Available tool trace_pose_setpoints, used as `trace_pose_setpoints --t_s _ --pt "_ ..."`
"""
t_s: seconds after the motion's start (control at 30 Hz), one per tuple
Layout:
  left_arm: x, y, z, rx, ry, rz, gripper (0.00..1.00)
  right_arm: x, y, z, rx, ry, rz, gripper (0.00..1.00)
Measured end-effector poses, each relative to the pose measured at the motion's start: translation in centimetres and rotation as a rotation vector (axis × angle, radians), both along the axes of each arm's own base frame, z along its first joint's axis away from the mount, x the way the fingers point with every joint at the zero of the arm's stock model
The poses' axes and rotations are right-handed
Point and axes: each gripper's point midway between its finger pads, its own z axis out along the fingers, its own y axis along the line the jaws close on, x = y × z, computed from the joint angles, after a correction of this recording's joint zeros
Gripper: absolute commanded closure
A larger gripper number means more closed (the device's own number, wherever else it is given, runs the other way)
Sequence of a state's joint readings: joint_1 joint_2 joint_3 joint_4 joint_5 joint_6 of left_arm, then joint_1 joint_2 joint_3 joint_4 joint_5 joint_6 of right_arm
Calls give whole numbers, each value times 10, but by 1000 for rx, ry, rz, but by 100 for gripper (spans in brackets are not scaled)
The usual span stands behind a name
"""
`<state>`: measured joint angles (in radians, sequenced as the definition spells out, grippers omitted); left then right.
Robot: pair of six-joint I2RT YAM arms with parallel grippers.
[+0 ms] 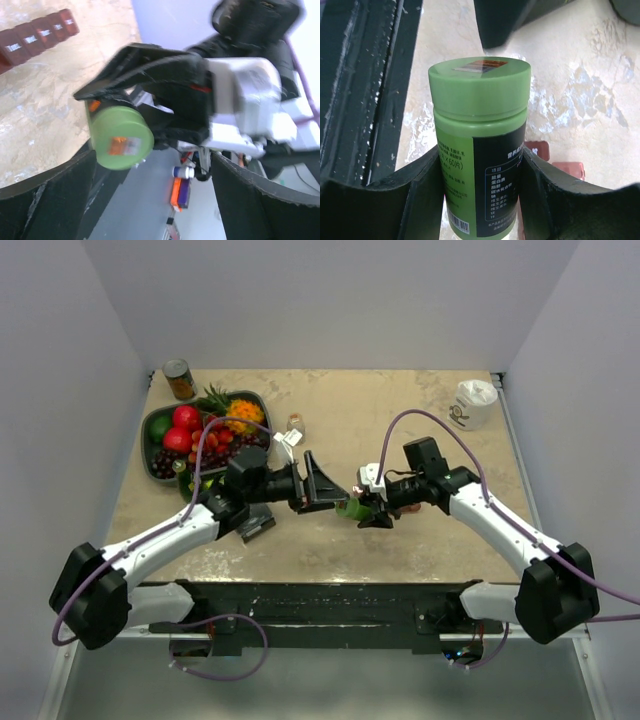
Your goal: Sort the pills into containers
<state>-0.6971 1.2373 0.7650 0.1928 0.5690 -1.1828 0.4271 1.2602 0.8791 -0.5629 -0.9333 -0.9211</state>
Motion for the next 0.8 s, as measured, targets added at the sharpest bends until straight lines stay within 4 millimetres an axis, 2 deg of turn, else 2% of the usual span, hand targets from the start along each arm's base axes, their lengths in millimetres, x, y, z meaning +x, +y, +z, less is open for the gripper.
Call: trace_pose_setpoints --t_s 0.1,0.17,0.23,0.33,0.43,0.57,0.7,0.8 --pt "-9 13 17 -48 -98 -68 1 0 -1 -2 -11 0 -2 100" --pt "-22 17 32 -81 -213 -149 1 1 -2 -4 -26 0 -10 100" --pt "-35 20 38 -94 -311 -233 1 1 -3 -5 -29 1 -11 100" --pt "-45 24 30 -49 -467 -341 1 0 -4 -6 -35 2 -12 99" --pt "-38 30 14 51 -620 -362 1 1 -5 -6 -36 -2 -11 99" --pt "-13 46 -3 210 -897 -262 1 1 -7 -7 -40 1 -13 99" --pt "-8 70 -20 267 -1190 -148 1 0 -9 -8 -45 5 -11 99" --pt "-6 74 -26 278 -1336 -124 1 -1 -9 -9 -47 5 -9 99"
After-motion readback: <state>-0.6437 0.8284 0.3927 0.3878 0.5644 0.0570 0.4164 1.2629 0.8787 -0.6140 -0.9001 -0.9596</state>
